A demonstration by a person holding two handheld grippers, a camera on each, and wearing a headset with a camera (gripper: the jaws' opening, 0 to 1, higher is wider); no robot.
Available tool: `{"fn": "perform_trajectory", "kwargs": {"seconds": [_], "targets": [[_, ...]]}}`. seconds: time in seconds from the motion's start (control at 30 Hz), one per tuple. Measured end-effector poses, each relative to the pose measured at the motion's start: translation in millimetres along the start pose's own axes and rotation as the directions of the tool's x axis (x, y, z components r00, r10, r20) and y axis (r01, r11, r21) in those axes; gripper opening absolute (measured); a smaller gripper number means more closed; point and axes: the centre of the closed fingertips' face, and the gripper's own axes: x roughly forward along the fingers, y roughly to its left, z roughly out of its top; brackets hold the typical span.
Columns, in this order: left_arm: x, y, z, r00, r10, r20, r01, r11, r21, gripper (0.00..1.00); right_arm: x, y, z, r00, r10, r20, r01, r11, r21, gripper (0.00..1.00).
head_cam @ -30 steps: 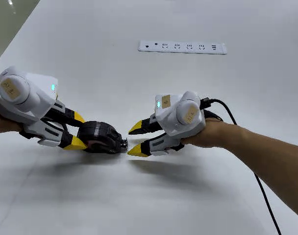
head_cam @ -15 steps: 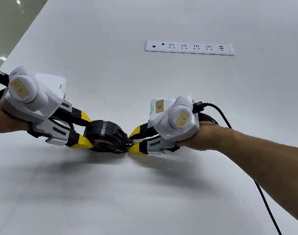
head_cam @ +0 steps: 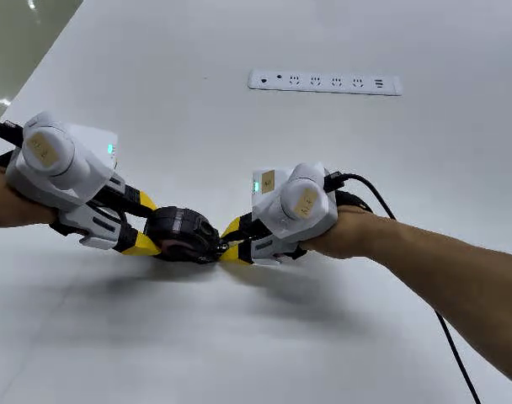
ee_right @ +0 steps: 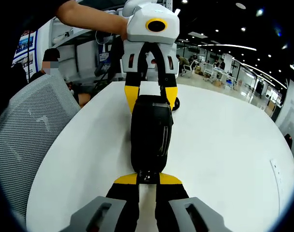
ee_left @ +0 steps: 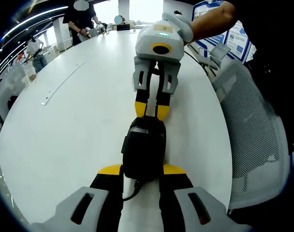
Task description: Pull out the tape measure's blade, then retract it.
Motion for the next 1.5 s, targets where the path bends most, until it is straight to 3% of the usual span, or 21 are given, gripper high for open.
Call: {"fn": "perform_trajectory", "kwargs": {"seconds": [1.1, 1.5], "targets": [[1.1, 0.1, -2.0, 0.9916, -0.006, -0.129, 0.01, 1.0, 0.028, 0.21, -10.1, 1.3, -9.7, 0.9989, 0.012, -0.044, -0.012, 1.0, -0.004, 0.08], [1.6, 0.1, -3.0, 0.9886, -0.011, -0.15, 0.016, 0.999, 0.028, 0.21, -18.2, 1.5, -17.6, 0.9986, 0.008, -0.052, -0.008, 1.0, 0.0, 0.08]]}}
